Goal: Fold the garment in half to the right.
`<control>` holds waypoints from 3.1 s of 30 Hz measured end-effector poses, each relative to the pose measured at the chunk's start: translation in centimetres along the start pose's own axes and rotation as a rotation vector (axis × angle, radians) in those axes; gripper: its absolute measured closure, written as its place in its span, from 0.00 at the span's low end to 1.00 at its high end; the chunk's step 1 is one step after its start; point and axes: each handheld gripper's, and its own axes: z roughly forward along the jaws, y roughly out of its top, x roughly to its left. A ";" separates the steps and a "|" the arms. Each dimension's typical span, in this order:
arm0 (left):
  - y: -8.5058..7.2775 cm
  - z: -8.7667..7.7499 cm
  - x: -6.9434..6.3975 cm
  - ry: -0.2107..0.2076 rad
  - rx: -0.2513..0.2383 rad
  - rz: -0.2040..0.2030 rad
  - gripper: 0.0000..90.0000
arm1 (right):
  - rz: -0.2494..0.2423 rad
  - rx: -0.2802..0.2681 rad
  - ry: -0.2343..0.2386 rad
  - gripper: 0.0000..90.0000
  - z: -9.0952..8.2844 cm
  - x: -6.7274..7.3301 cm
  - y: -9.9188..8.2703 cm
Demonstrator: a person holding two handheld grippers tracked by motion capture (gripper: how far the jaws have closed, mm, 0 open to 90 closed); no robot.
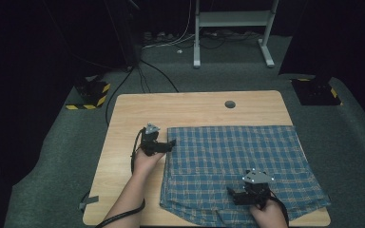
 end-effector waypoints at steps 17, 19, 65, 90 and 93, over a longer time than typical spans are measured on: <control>1.8 3.1 1.1 0.047 0.027 -0.043 0.23 | -0.005 0.007 0.008 0.02 0.1 0.0 0.0; 1.8 3.5 1.0 0.060 0.042 -0.049 0.24 | -0.006 0.007 0.008 0.02 0.1 0.0 0.0; 0.2 3.1 -2.2 0.077 0.069 0.144 0.91 | -0.067 -0.084 0.144 0.07 -0.9 10.3 4.2; 0.2 3.0 -2.0 0.070 0.068 0.121 0.89 | -0.149 0.050 0.200 0.20 4.2 17.1 4.0; 0.2 3.0 -2.1 0.071 0.068 0.122 0.89 | -0.148 0.052 0.198 0.20 4.3 17.1 3.8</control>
